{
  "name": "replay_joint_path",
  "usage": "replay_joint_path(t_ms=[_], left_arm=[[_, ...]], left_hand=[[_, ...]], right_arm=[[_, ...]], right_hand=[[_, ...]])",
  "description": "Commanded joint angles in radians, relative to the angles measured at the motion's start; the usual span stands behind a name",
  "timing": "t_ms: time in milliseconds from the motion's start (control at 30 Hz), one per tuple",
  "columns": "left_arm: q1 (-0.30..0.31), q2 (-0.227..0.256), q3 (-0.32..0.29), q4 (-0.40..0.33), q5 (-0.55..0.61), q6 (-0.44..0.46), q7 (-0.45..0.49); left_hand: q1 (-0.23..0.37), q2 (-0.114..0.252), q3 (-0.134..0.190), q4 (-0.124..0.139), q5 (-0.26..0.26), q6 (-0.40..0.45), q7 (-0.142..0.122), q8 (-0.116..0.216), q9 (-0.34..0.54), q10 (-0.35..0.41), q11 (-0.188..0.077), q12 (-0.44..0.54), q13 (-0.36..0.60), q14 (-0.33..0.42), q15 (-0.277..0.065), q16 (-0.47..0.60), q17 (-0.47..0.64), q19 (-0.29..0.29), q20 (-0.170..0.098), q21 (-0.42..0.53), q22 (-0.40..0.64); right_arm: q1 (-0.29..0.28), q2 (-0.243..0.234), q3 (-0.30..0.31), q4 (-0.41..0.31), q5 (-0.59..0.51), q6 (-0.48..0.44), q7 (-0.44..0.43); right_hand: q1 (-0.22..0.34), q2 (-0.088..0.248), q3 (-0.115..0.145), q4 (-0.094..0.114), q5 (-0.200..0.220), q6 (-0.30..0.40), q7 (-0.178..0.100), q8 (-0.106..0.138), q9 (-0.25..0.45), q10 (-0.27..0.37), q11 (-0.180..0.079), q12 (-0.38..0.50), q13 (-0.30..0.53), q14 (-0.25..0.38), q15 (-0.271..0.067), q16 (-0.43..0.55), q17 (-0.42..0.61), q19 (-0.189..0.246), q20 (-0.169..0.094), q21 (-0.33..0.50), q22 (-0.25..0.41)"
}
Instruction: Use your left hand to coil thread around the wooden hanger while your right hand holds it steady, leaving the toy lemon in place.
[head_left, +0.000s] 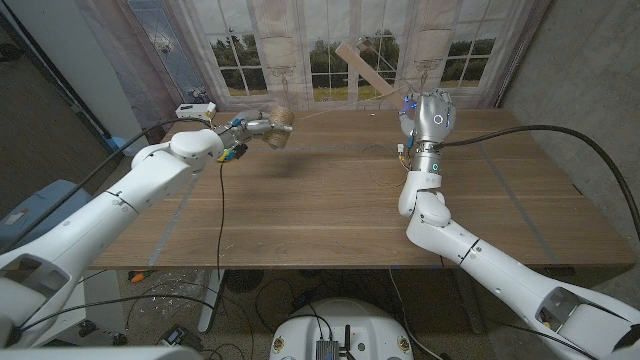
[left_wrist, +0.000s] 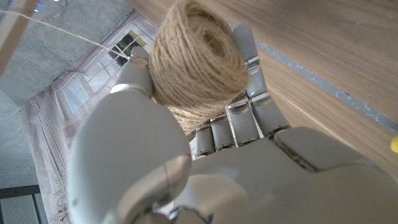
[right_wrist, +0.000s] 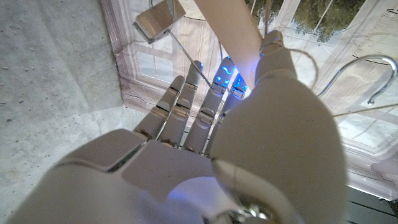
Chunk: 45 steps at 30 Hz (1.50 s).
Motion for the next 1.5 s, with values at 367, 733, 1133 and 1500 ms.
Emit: replay_joint_path(t_ms=[367,733,1133,1500], left_arm=[[-0.235,-0.060,0.067,0.157,0.072,0.068,-0.033],[-0.370,-0.105,0.126,0.203,0.145,0.058,-0.092],[-0.455,-0.148,0.147,0.224,0.172,0.038,-0.141],[-0.495,-0.178,0.170,0.205,0.193,-0.023,-0.195]], left_hand=[[0.110,0.164,0.242,0.021,-0.001,0.221,-0.045,-0.006,0.007,0.137,-0.126,0.092,0.082,0.237,-0.268,-0.006,0.006,0.023,-0.068,0.012,0.001],[0.108,0.164,0.242,0.022,-0.001,0.222,-0.047,-0.007,0.011,0.135,-0.128,0.092,0.084,0.239,-0.267,-0.009,0.005,0.020,-0.068,0.013,0.001],[0.106,0.163,0.244,0.022,-0.001,0.224,-0.048,-0.011,0.013,0.135,-0.127,0.091,0.084,0.240,-0.267,-0.012,0.007,0.020,-0.069,0.016,0.001],[0.106,0.162,0.245,0.021,-0.001,0.225,-0.049,-0.015,0.013,0.136,-0.127,0.091,0.084,0.242,-0.268,-0.016,0.007,0.021,-0.069,0.019,0.001]], right_arm=[[-0.021,-0.100,-0.101,-0.054,-0.223,0.119,0.151],[-0.015,-0.108,-0.125,-0.016,-0.289,0.175,0.263],[0.009,-0.089,-0.150,0.051,-0.316,0.225,0.333],[0.034,-0.065,-0.176,0.088,-0.331,0.234,0.408]], right_hand=[[0.166,0.162,0.004,-0.003,0.007,0.018,0.008,0.005,-0.001,0.010,-0.014,0.002,0.135,0.013,-0.151,-0.008,0.012,-0.012,-0.011,0.009,0.001],[0.165,0.162,0.002,-0.002,0.008,0.021,0.004,0.004,-0.002,0.008,-0.014,0.002,0.136,0.013,-0.150,-0.013,0.018,-0.012,-0.016,0.010,0.001],[0.168,0.163,0.001,-0.002,0.010,0.023,0.003,0.004,-0.003,0.010,-0.016,0.000,0.132,0.014,-0.151,-0.020,0.026,-0.012,-0.018,0.011,0.001],[0.169,0.162,-0.001,-0.002,0.011,0.025,0.002,0.003,-0.006,0.011,-0.016,0.000,0.133,0.016,-0.151,-0.025,0.032,-0.011,-0.016,0.012,0.001]])
